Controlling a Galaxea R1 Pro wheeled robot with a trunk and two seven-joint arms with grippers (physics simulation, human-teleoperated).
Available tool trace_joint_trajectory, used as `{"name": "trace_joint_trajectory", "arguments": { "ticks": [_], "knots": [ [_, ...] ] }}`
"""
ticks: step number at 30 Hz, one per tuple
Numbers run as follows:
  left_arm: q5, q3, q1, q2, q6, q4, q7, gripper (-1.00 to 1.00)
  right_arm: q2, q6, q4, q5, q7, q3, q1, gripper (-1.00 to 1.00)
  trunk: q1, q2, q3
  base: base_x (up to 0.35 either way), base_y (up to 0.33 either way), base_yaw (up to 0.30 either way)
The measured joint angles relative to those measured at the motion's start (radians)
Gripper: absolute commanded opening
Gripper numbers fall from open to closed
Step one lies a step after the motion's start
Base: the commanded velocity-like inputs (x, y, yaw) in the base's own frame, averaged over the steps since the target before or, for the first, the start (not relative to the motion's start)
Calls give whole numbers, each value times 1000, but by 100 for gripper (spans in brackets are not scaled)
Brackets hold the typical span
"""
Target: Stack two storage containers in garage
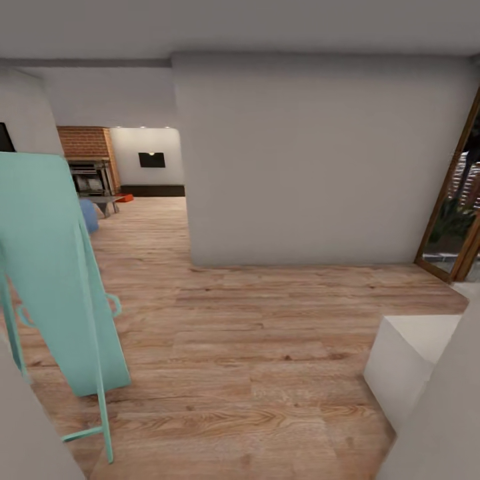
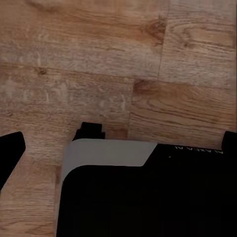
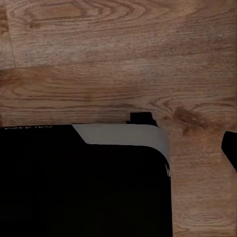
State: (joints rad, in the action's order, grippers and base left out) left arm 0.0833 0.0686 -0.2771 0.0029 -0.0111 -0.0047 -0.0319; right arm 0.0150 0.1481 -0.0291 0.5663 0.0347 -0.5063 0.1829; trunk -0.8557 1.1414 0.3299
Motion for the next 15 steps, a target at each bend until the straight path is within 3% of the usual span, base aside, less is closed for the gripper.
{"name": "trace_joint_trajectory", "arguments": {
  "ticks": [15],
  "knots": [
    [0, 0, 0, 0, 0, 0, 0, 100, 1, 0, 0, 0, 0, -1, 0, 100, 0, 0, 0, 326, 0, 0]
  ]
}}
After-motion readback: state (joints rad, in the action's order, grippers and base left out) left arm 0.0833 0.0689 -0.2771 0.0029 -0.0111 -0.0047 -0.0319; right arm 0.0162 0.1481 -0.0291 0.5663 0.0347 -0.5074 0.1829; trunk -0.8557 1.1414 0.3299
